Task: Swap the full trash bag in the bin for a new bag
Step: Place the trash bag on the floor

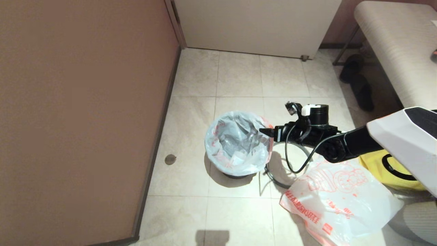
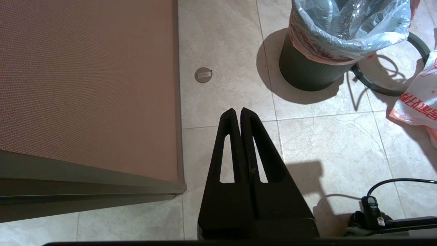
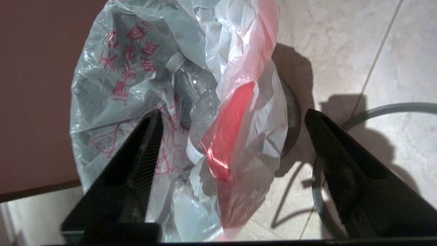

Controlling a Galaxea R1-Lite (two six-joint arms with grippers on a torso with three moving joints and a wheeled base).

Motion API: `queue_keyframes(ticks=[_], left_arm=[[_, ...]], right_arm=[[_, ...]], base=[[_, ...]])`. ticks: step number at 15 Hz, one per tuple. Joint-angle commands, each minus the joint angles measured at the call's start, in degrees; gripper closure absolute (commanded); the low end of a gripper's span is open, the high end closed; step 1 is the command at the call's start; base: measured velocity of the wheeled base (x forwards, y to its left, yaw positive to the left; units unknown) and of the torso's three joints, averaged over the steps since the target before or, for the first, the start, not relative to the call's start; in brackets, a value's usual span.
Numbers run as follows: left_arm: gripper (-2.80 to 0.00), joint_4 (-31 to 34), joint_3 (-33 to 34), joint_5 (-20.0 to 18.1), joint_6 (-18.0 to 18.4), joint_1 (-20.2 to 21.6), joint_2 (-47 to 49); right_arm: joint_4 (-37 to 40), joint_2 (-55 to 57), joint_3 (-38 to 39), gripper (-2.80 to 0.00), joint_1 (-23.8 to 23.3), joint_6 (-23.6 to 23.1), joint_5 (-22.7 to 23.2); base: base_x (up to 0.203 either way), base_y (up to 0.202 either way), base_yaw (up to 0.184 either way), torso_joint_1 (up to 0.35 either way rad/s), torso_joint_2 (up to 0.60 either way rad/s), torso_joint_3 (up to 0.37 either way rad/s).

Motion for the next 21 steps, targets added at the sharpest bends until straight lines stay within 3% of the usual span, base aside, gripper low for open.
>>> queue_keyframes(ticks=[1,6,11,14,19,21], left_arm=[[0.00,0.0,0.0,0.0,0.0,0.0,0.1],[0.00,0.1,0.0,0.0,0.0,0.0,0.1],[0.00,0.0,0.0,0.0,0.1,0.0,0.1],[0.00,0.0,0.0,0.1,-0.4,0.0,0.1],[0.00,-0.6,0.2,1.4,-2.0,0.1,0.1],[0.00,-0.6,0.2,1.6,-2.4,0.1,0.1]], right_arm=[[-0.9,2.0,-0.1,0.00,0.5,0.0,-0.6],[-2.8,2.2,0.1,0.00,0.8,0.1,-0.9],[-4.1,2.1,-0.2,0.00,1.0,3.4,-1.1],[-2.7,2.9,-3.5,0.00,-0.6,11.2,0.3],[0.7,1.7,-5.2,0.00,-0.9,18.0,4.2],[2.6,3.9,-10.1,0.00,-0.5,20.6,6.3]], base=[[0.000,0.000,0.000,0.000,0.00,0.000],[0.000,0.000,0.000,0.000,0.00,0.000],[0.000,0.000,0.000,0.000,0.00,0.000],[0.000,0.000,0.000,0.000,0.00,0.000],[0.000,0.000,0.000,0.000,0.00,0.000],[0.000,0.000,0.000,0.000,0.00,0.000]])
